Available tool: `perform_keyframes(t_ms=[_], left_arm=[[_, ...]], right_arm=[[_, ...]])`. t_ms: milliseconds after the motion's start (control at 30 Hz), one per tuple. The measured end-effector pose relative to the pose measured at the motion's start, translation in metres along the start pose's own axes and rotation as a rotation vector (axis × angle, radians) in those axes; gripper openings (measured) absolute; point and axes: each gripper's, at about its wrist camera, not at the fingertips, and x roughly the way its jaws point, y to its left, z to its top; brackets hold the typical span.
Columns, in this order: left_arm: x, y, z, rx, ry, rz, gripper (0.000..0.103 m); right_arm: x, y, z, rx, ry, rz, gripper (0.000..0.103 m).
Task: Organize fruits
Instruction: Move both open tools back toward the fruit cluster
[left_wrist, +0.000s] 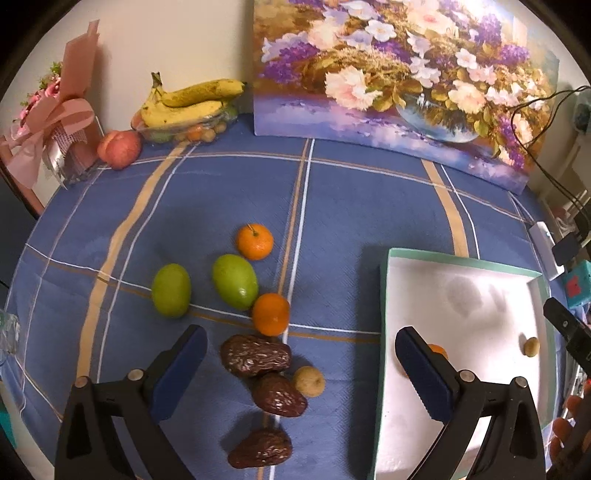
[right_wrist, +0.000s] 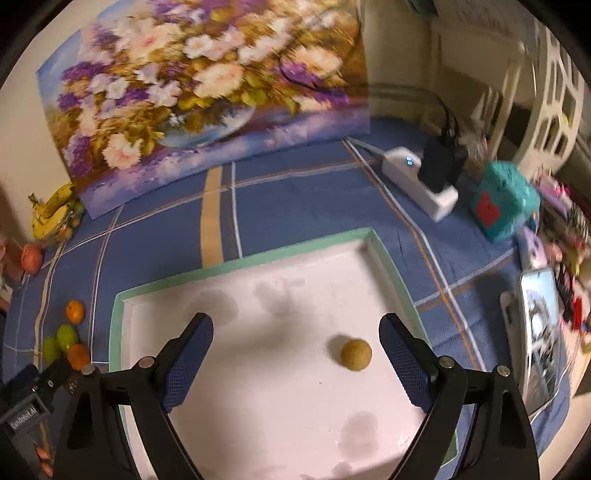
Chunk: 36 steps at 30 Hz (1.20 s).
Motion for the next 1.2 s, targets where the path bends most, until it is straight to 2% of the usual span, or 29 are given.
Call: perform_keyframes(t_ms=[100, 333, 533, 600, 833, 1067, 1200], left_arm=[[-0.007, 0.007, 0.000, 0.007, -0.028, -0.007, 0.103], [-0.019, 0.036, 0.008, -0.036, -0.071, -0.020, 0.103], [-0.028, 0.062, 0.014, -0.038, -0.108, 0.000, 0.103], [-0.030, 0.073, 0.014, -0.052, -0.114, -0.014, 0.103], [-0.037, 0.117, 0.017, -0.117, -0.130, -0.021, 0.103], [-0.039, 0.167, 0.017, -0.250, -0.113, -0.139, 0.103], [-0.041, 0.180, 0.017, -0.254, -0.116, -0.113, 0.103]], right_arm=[[-0.006, 0.010, 0.000, -0.045, -0.030, -0.016, 0.092], [-0.008, 0.034, -0.005, -0.088, -0.014, 0.006, 0.092], [-0.010, 0.052, -0.009, -0.071, -0.013, 0.074, 0.092], [-0.009, 0.058, -0.010, -0.060, -0.006, 0.093, 0.092], [-0.013, 0.096, -0.015, -0.134, -0.021, 0.123, 0.092], [-0.020, 0.144, -0.022, -0.169, -0.012, 0.257, 0.092], [-0.023, 0.172, -0.029, -0.227, 0.001, 0.298, 0.086]])
